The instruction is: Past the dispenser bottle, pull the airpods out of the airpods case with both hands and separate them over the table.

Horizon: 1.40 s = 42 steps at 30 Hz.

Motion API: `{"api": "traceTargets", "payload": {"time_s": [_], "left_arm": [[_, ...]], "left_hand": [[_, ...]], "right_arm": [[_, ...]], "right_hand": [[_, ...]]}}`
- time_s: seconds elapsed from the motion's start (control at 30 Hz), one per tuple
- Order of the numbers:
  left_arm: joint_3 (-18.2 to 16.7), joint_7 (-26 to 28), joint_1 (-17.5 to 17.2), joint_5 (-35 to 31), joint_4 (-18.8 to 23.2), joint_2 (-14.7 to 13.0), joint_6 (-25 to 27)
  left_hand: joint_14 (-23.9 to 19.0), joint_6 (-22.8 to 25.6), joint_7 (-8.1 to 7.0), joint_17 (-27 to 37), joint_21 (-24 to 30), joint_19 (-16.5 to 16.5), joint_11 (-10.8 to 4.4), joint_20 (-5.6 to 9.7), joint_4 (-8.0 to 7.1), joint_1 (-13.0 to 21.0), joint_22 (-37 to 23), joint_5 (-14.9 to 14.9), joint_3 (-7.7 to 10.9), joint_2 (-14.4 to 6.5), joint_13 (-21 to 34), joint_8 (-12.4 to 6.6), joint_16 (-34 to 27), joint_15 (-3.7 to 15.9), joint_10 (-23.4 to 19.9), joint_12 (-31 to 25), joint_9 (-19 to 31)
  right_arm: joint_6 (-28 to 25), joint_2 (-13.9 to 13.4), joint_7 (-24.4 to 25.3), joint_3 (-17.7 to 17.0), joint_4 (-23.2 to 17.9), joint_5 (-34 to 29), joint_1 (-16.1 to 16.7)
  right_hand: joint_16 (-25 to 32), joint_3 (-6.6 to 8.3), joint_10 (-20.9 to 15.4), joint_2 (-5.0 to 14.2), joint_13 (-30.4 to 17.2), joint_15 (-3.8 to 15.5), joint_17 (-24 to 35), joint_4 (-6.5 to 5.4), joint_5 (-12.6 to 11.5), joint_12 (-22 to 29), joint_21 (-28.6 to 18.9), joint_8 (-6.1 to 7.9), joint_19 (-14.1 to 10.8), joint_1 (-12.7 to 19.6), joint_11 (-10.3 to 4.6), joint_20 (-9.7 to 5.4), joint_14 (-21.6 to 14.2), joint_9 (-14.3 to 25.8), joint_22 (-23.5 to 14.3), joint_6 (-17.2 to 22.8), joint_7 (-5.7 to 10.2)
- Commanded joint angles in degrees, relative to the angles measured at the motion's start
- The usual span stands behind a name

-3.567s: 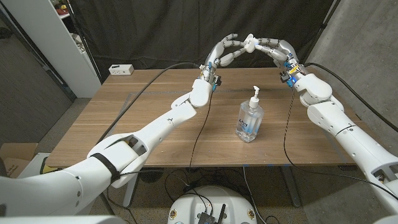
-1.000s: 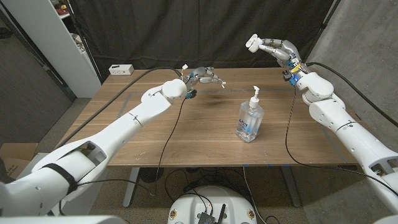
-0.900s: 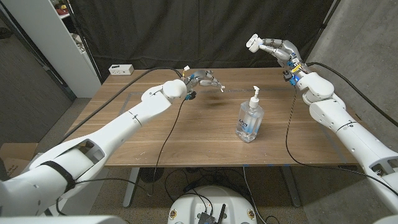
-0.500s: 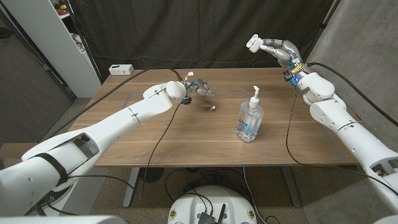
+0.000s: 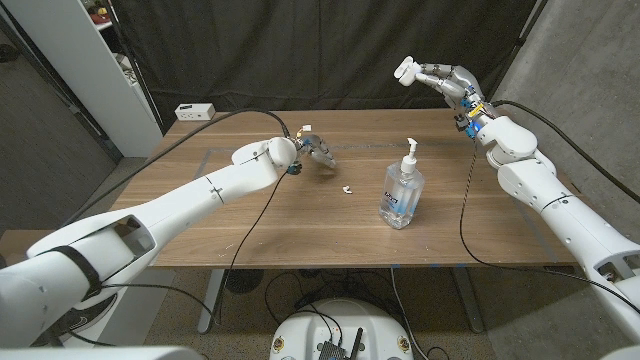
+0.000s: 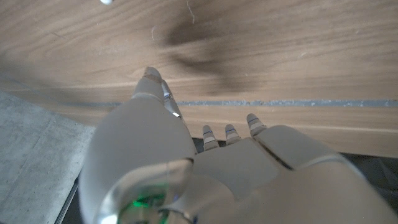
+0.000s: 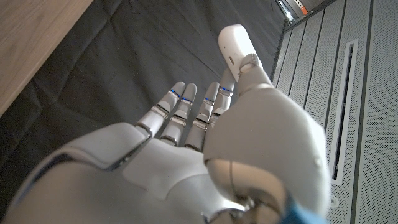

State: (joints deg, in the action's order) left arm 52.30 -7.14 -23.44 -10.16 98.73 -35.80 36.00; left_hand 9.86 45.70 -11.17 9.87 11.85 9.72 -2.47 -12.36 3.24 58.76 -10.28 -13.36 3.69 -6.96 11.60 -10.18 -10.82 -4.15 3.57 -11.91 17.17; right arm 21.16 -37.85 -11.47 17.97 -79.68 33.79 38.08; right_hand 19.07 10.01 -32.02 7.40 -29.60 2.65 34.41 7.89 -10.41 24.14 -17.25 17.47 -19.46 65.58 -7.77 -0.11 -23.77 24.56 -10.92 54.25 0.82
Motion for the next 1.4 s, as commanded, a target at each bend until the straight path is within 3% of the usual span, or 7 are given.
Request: {"api": "traceTargets", "payload": {"time_s": [0.03, 0.13, 0.3, 0.7, 1.0, 1.17, 1.4], "left_arm": [[-9.40, 16.65, -9.08, 1.31, 2.42, 0.31, -11.87], [-13.75, 17.33, -11.20, 7.63, 0.53, 1.92, -19.42], [-15.38, 18.09, -11.64, 10.06, -1.42, 3.60, -26.44], [-14.63, 20.16, -9.74, 7.02, -4.35, 7.02, -35.58], [-13.43, 23.29, -7.35, 3.95, -10.45, 11.48, -42.57], [-12.66, 25.06, -5.53, 2.41, -14.96, 14.13, -47.27], [-12.24, 26.48, -4.04, 2.68, -19.80, 17.86, -51.18]], "left_hand": [[1.36, -5.06, -1.16, 0.17, 0.66, 2.12, 0.68, 0.08, -0.48, -1.73, -0.33, -0.67, -1.51, 0.55, -0.19, 0.09, -0.64, 0.61, -1.68, -0.96, -0.65], [-0.16, -7.97, -0.71, 0.23, 1.00, 0.56, 0.65, 0.09, -0.77, -2.27, -0.35, -0.98, -2.04, 0.60, -0.15, 0.27, -0.80, 0.20, -2.82, -1.39, -1.03], [-0.88, -8.12, -0.27, 0.27, 0.91, 0.34, 1.25, 0.02, -0.83, -2.47, -0.31, -1.12, -2.35, 0.81, -0.10, -0.11, -0.87, -0.29, -3.65, -1.70, -1.19], [-2.75, -7.49, -0.19, 0.42, 1.00, -0.97, 0.63, 0.10, -0.72, -2.54, -0.33, -1.63, -3.15, 1.47, 0.07, -0.94, -1.04, 0.06, -5.05, -2.20, -1.66], [-4.27, -7.57, -1.22, 0.53, 1.36, -2.73, 0.06, 0.20, -0.56, -2.36, -0.38, -2.02, -3.64, 1.77, 0.25, -1.17, -1.20, 0.58, -6.02, -2.55, -1.99], [-5.49, -5.94, -1.20, 0.61, 1.72, -4.33, -0.83, 0.25, -0.44, -2.06, -0.40, -2.33, -3.81, 1.64, 0.38, -1.84, -1.35, 0.88, -6.86, -2.85, -2.19], [-6.87, -3.62, -0.93, 0.72, 1.85, -5.94, -0.66, 0.14, -0.27, -1.42, -0.39, -2.84, -3.92, 1.07, 0.58, -2.55, -1.38, 1.40, -8.16, -3.30, -2.46]], "right_arm": [[-0.07, 0.24, -0.79, 0.37, 0.93, 0.06, -0.93], [0.12, 0.39, -1.20, 0.54, 1.46, 0.02, -1.29], [0.12, 0.46, -1.44, 0.78, 1.96, -0.24, -1.76], [-0.21, 0.53, -0.83, 0.76, 2.17, -0.22, -1.43], [0.72, 0.62, 0.24, 0.87, 2.40, -1.47, -1.24], [1.30, 0.68, 1.02, 1.01, 2.52, -2.46, -1.24], [1.93, 0.43, 2.62, 1.08, 1.92, -4.15, -0.87]], "right_hand": [[-0.11, 0.33, 0.24, 0.24, -0.27, 8.02, 0.19, 0.00, -0.32, -0.05, -0.03, 0.18, -0.14, 0.13, -0.16, 0.51, -0.05, 11.36, -0.06, 2.03, 2.14], [-0.15, 0.34, 0.21, 0.20, -0.29, 8.03, 0.16, 0.04, -0.32, -0.04, -0.02, 0.16, -0.13, 0.15, -0.20, 0.51, -0.08, 11.31, -0.07, 2.09, 2.07], [-0.24, 0.32, 0.23, 0.17, -0.28, 8.02, 0.11, -0.03, -0.31, -0.08, 0.01, 0.12, -0.12, 0.02, -0.05, 0.49, -0.13, 11.30, -0.07, 2.09, 2.08], [-0.29, 0.40, 0.16, 0.20, -0.26, 8.02, 0.18, 0.07, -0.34, -0.12, 0.03, 0.11, -0.15, 0.16, -0.13, 0.51, -0.11, 11.36, -0.07, 2.13, 2.00], [-0.31, 0.38, 0.24, 0.16, -0.27, 8.00, 0.25, 0.05, -0.33, -0.19, 0.07, 0.08, -0.13, 0.10, -0.20, 0.55, -0.15, 11.43, -0.07, 2.10, 2.01], [-0.28, 0.37, 0.21, 0.20, -0.27, 8.01, 0.36, 0.05, -0.33, -0.20, 0.10, 0.05, -0.11, 0.11, -0.06, 0.50, -0.10, 11.41, -0.07, 2.11, 1.98], [-0.39, 0.38, 0.24, 0.16, -0.26, 8.08, 0.28, 0.05, -0.32, -0.25, 0.11, 0.01, -0.13, 0.08, -0.18, 0.51, -0.13, 11.39, -0.07, 2.14, 1.98]]}}
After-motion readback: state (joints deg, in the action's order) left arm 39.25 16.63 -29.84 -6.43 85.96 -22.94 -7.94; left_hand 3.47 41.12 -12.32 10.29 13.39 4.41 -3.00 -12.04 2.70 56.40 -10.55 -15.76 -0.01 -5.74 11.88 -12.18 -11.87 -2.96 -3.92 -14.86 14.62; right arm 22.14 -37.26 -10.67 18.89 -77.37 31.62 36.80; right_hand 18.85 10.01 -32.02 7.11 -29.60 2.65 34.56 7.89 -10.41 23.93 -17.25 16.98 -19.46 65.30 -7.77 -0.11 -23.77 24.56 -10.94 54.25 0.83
